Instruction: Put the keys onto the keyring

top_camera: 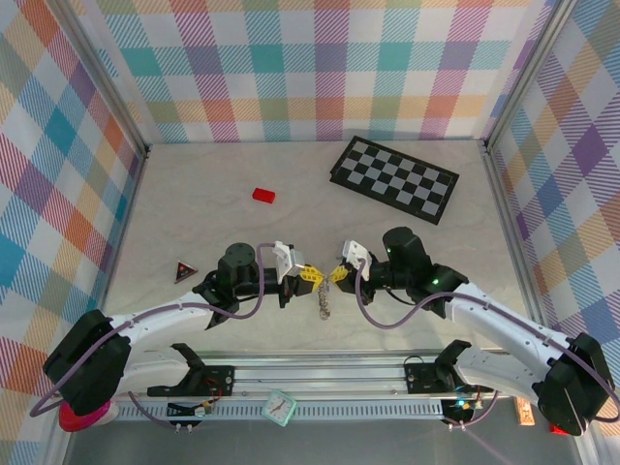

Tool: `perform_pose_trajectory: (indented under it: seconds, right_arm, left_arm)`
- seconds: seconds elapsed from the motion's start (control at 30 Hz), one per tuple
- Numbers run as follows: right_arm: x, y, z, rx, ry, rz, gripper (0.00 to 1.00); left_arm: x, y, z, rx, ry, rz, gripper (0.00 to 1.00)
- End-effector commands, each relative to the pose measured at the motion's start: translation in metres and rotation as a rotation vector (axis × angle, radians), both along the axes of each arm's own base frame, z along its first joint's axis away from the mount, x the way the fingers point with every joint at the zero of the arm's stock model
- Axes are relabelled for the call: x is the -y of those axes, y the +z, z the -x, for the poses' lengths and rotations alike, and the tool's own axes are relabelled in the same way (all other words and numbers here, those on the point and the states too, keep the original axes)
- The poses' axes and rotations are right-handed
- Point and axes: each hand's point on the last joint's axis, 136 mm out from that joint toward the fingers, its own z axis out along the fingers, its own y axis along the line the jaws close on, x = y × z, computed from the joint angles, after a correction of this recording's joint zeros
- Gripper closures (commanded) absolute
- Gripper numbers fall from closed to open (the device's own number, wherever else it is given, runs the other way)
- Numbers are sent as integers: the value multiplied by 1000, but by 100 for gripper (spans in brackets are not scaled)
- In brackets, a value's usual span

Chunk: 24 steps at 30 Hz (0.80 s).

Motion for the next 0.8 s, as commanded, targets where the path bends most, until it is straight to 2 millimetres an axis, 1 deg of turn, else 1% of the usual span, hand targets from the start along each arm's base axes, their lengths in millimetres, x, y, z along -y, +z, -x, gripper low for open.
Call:
perform_pose_trajectory:
  seconds: [0.0,0.2,0.33,0.37,0.4,0.43,0.47,0.53,0.63,0.77]
  right_arm:
    - [-6,10,4,7,47,-15,100]
    - [-13,-4,6,-54,80,13,100]
    - [-13,0,3,-38,68,-2,100]
    - [-11,3,1,-18,48,-10,96]
    - [-9,4,-1,-2,33,-16,87]
    - [-7,7,-2,17,19,-26,75]
    - [-5,8,-1,31,14,-33,68]
    - [-3,9,2,43,16,-42,62]
    - [-5,9,6,34,41,-54,61]
    - [-9,9,3,27,40,-73,62]
  left_arm:
    - [2,33,3,67,-27,79,100]
    - [3,32,2,71,-22,76,100]
    - [1,28,0,77,-7,71,100]
    - [1,27,0,76,-7,69,100]
    - [1,27,1,74,-9,70,100]
    - [1,27,1,74,-11,71,100]
    - [1,26,2,71,-12,71,100]
    - [1,27,2,70,-14,77,100]
    - [1,28,3,65,-19,92,100]
    - [2,30,3,57,-22,110,100]
